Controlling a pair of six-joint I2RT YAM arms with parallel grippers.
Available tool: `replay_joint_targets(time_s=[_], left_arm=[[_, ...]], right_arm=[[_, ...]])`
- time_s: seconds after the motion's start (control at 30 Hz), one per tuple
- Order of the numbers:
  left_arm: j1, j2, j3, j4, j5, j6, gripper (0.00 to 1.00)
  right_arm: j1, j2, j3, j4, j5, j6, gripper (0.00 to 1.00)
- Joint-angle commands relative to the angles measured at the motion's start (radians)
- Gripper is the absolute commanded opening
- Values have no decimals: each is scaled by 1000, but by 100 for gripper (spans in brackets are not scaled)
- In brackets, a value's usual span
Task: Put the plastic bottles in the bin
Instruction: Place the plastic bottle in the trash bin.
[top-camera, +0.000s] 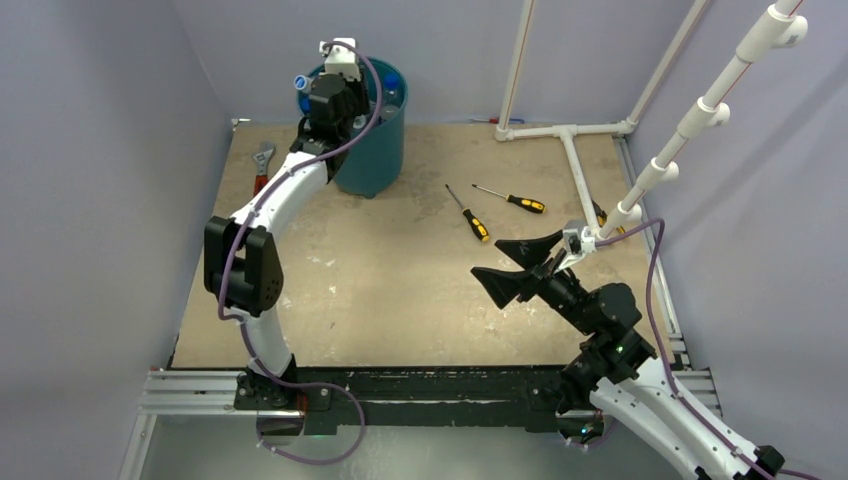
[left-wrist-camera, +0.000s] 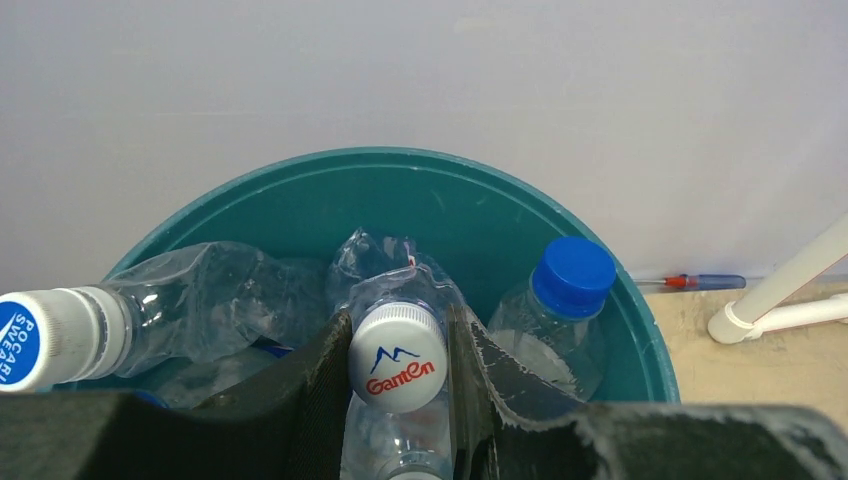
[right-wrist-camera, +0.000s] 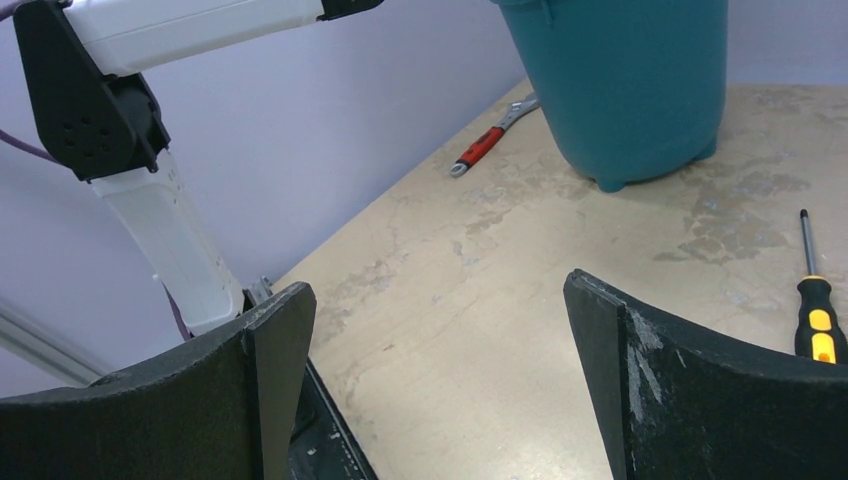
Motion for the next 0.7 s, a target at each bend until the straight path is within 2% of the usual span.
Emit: replay_joint_targets(time_s=[0.0, 0.1, 0.13, 0.23, 0.33, 0.47, 0.67], left_arm=[[6, 22, -10, 40, 57, -40, 0], [5, 26, -17, 40, 65, -43, 2], [5, 20, -21, 41, 67, -44, 11], [5, -9, -33, 52, 82, -43, 52], [5, -45, -29, 58, 82, -50, 70], [5, -107, -16, 53, 84, -57, 80], [5, -240, -46, 77, 40, -59, 84]], right_arm=[[6, 6, 40, 9, 23, -17, 98], [5, 8, 41, 8, 25, -20, 98], [5, 9, 42, 9, 25, -20, 98], [5, 16, 46, 11, 25, -23, 98], [6, 23, 47, 18, 20, -22, 98], [5, 29, 50, 21, 16, -18, 98], [5, 30, 54, 21, 12, -14, 98]])
